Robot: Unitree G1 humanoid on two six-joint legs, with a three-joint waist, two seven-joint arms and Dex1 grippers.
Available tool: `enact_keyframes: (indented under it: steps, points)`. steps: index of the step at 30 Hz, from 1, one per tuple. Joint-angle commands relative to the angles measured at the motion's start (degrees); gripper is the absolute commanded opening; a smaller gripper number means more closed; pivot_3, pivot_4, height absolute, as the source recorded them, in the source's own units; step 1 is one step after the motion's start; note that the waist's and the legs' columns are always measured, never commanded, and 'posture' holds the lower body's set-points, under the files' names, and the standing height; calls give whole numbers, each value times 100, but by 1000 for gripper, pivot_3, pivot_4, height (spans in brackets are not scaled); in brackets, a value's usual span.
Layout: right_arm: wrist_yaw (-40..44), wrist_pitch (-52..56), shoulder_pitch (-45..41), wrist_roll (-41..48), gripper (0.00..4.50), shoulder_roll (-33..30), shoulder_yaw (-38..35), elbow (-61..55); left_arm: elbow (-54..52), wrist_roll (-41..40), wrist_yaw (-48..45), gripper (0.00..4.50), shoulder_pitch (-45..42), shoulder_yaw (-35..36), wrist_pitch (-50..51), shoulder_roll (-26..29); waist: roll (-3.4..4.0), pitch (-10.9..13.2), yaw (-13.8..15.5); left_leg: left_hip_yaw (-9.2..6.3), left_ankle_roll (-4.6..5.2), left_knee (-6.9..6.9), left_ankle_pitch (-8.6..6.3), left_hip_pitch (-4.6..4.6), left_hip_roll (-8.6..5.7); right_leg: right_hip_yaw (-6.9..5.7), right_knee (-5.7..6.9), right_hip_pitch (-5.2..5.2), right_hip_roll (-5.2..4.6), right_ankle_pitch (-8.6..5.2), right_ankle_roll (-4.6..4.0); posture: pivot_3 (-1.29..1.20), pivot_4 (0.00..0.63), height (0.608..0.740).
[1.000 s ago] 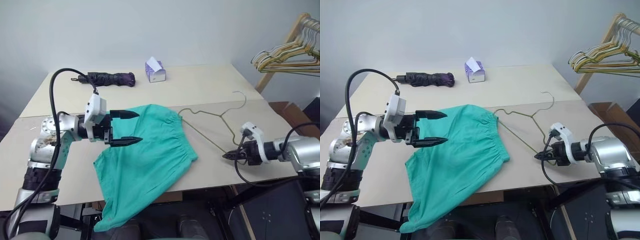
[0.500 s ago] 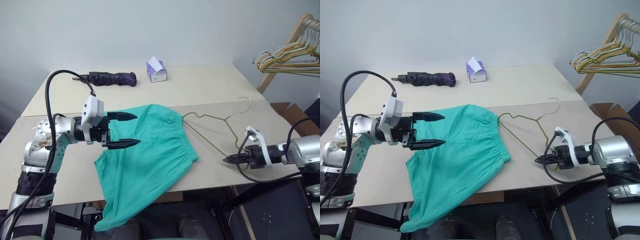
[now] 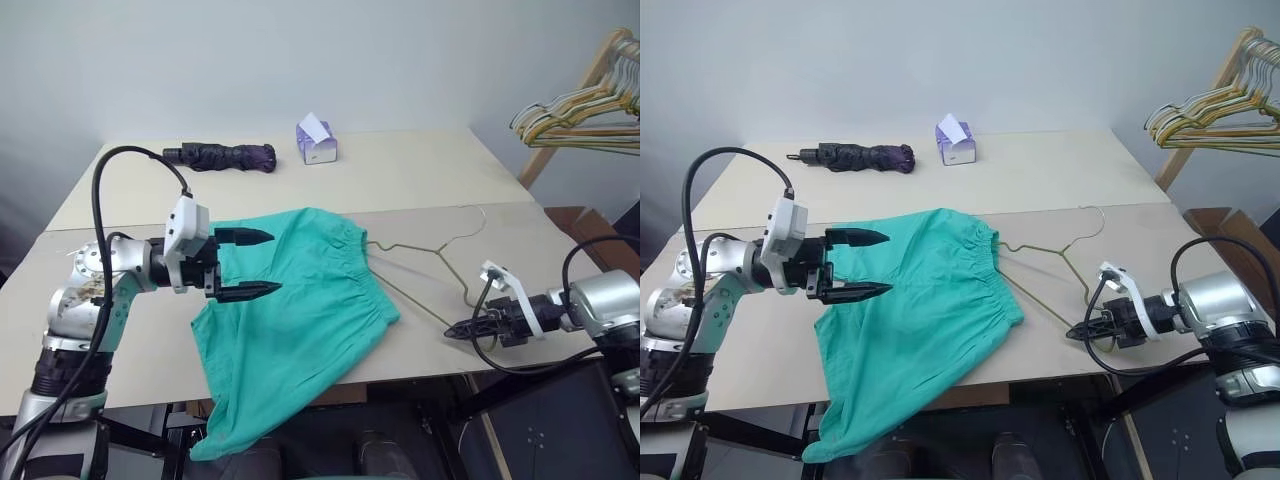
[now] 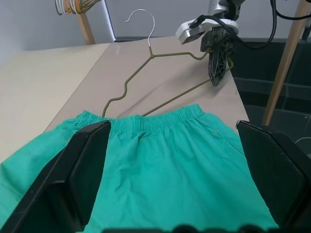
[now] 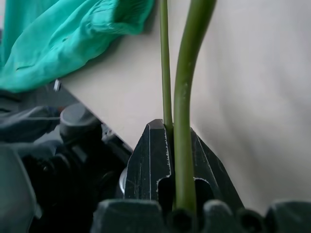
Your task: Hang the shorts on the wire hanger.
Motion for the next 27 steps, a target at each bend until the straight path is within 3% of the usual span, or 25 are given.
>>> enact_keyframes:
  steps: [1, 5, 15, 20, 27]
  points:
    - [41, -167, -570, -210, 0, 268, 203, 498, -100, -37, 22, 4476, -106, 152, -113, 77, 0, 0, -2, 2, 0, 0, 0, 1, 0, 1, 0, 0, 0, 0, 0, 46, 44, 740]
    - [-170, -318, -1094, -473, 0, 795, 252, 1449, -148, -33, 149, 4476, -159, 123, -86, 22, 0, 0, 35, 0, 0, -4, 0, 2, 2, 0, 0, -1, 3, 6, -10, 56, 44, 740]
    - [478, -684, -1561, -780, 0, 1218, 489, 2304, -260, -70, 203, 4476, -30, 164, -98, 52, 1, 1, 205, -4, 0, -4, 0, -4, 1, -8, -3, -3, 2, 18, -30, 79, 45, 740]
    - [-93, -1079, -2025, -1121, 0, 1747, 209, 3446, -216, -53, 212, 4476, -93, 154, -140, 43, 3, -1, 170, -3, 0, -5, 0, 1, 1, -7, 3, -3, 4, 19, -31, 89, 29, 740]
    - [-267, -1393, -2265, -1293, 0, 1985, -131, 4069, -256, -53, 193, 4476, -35, 166, -167, 85, 3, -1, 217, -6, -1, -5, 0, -2, 0, -9, 2, -2, 2, 19, -32, 96, 21, 740]
